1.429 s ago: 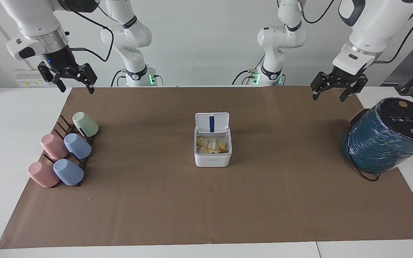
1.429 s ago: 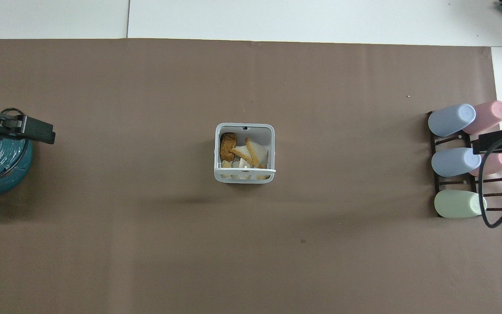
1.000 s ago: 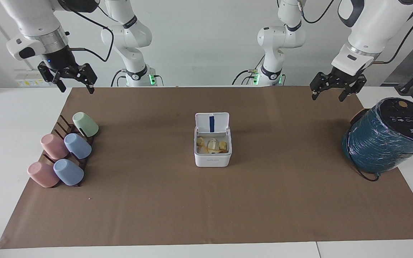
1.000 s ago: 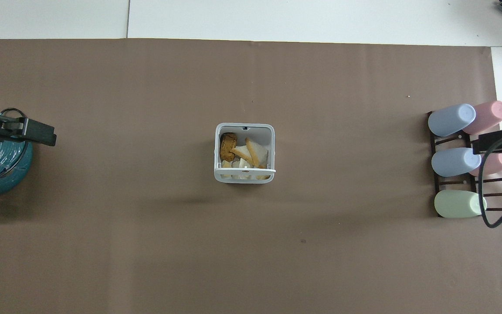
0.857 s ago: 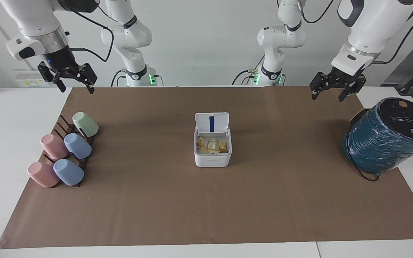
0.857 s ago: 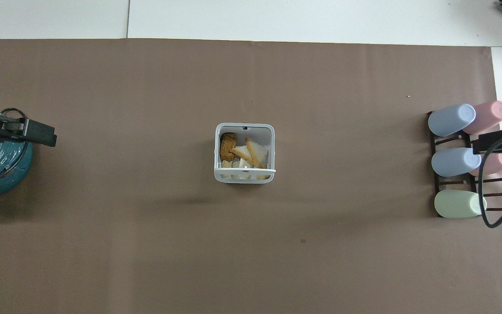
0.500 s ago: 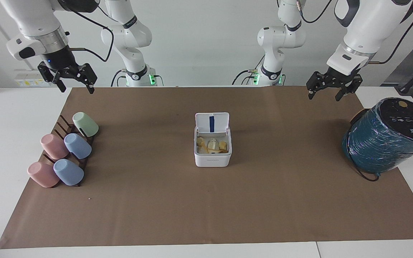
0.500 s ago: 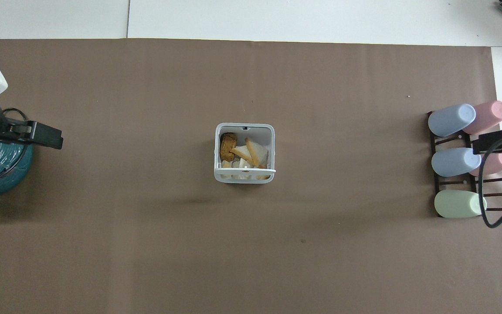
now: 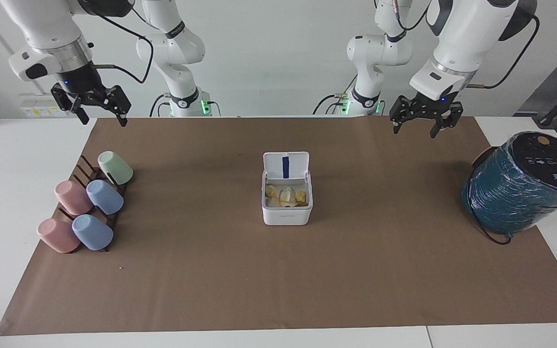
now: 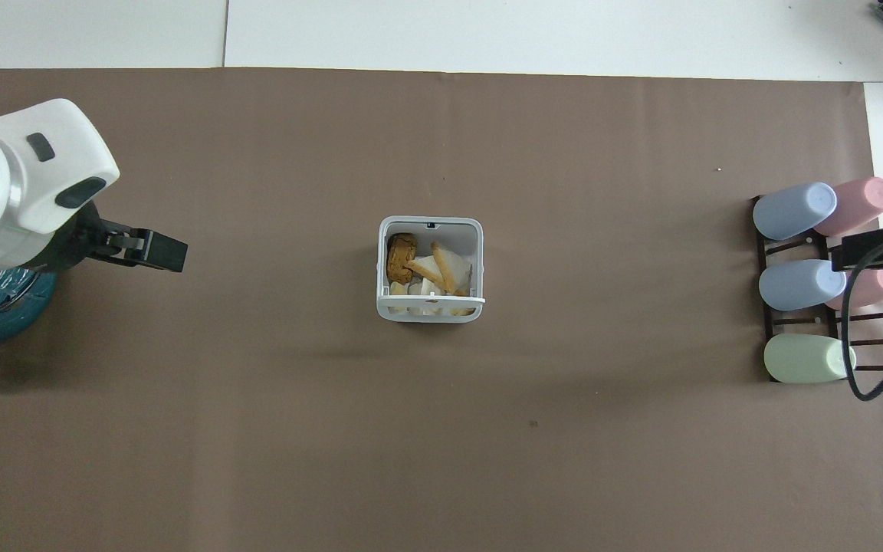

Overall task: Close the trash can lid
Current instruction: 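Swing the left arm over to the white trash bin's raised lid, then push the raised lid down over the bin with the left arm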

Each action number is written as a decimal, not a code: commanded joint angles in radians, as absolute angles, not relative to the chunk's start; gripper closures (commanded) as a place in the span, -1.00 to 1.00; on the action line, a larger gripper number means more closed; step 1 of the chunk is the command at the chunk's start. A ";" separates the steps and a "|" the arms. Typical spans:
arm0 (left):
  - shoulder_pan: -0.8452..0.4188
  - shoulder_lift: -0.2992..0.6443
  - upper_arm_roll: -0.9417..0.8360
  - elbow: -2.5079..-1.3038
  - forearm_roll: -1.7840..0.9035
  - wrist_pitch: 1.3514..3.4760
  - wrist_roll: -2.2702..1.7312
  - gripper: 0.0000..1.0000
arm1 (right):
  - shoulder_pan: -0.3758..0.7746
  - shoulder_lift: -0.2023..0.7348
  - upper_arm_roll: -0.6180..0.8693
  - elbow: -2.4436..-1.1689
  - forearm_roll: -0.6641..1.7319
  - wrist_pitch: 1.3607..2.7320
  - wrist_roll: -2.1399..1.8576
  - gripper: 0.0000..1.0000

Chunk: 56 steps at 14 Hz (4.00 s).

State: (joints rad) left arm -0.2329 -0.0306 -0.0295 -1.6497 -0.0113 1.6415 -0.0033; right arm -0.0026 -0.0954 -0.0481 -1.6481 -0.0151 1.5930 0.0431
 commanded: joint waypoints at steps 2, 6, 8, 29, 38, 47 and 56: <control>-0.342 -0.120 -0.017 -1.811 0.002 1.735 -0.038 -1.00 | -0.002 -0.114 -0.052 -1.663 0.002 1.583 0.023 -1.00; -0.458 -0.115 -0.018 -1.868 0.002 1.805 -0.115 -0.34 | -0.002 -0.114 -0.052 -1.663 0.002 1.583 0.023 -1.00; -0.507 -0.106 -0.018 -1.884 0.002 1.822 -0.167 0.55 | -0.002 -0.114 -0.052 -1.663 0.002 1.583 0.023 -1.00; -0.655 0.104 -0.017 -1.870 0.002 2.293 -0.336 1.00 | -0.002 -0.132 -0.052 -1.663 0.002 1.583 0.023 -1.00; -0.611 0.219 -0.017 -1.873 -0.002 2.497 -0.350 1.00 | -0.002 -0.132 -0.052 -1.663 0.002 1.583 0.023 -1.00; -0.607 0.301 -0.014 -1.882 -0.002 2.577 -0.353 1.00 | -0.002 -0.144 -0.052 -1.663 0.002 1.582 0.023 -1.00; -0.620 0.296 -0.012 -1.847 0.000 2.488 -0.354 1.00 | -0.002 -0.144 -0.052 -1.663 0.002 1.582 0.023 -1.00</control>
